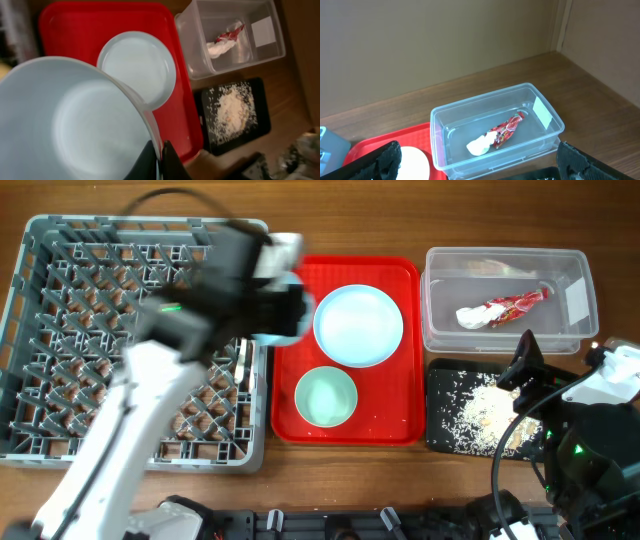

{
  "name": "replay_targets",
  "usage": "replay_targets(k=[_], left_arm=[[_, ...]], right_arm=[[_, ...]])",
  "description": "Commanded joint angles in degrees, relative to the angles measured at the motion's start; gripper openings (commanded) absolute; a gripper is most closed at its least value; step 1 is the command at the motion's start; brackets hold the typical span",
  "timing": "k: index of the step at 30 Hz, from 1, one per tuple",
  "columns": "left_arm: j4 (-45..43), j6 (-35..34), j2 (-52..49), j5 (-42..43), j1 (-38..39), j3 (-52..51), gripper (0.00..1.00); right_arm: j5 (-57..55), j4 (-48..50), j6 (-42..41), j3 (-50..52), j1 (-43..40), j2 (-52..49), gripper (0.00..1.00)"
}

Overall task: Sort waste into correct bins and load items into the dishwasher rack
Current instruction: 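Carry the light blue bowl into the dish rack and set it down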

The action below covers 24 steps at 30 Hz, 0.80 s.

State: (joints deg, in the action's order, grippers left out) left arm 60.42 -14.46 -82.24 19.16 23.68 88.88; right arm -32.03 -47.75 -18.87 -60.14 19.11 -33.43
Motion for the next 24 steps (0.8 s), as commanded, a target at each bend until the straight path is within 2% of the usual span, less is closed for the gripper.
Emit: replay_targets(k=[1,7,9,12,15,18,24], left_arm=[[7.5,11.7,2.2,21.4,-14.5,0.1,0.04],[21.0,28.1,-0.2,35.0,-30.1,-1.0,0.04],[24.5,32.4,-1.9,36.4,-33.1,-2.1,0.04],[25.8,35.1,-4.5,36.9,-37.0,-3.5,0.04],[26.8,36.2,-7.2,42.4,-40.3,-3.8,0.04],[28.8,40.2,-9.1,47.1,-41.7,-3.8,0.04],[27.8,41.7,-10.8,46.2,-42.0,-7.5,0.04]], right_arm=[[-0.9,0.1,-0.7,-0.5,-0.1,-0.1,1.00],[-0.9,0.1,-0.7,-0.5,-0.1,-0.1,1.00],[-0.9,0.1,-0.7,-0.5,-0.1,-0.1,1.00],[-0.9,0.1,-0.7,-0.5,-0.1,-0.1,1.00],[-0.9,0.1,-0.7,-0.5,-0.1,-0.1,1.00],[-0.9,0.1,-0.7,-0.5,-0.1,-0.1,1.00],[-0.9,0.1,-0.7,-0.5,-0.1,-0.1,1.00]])
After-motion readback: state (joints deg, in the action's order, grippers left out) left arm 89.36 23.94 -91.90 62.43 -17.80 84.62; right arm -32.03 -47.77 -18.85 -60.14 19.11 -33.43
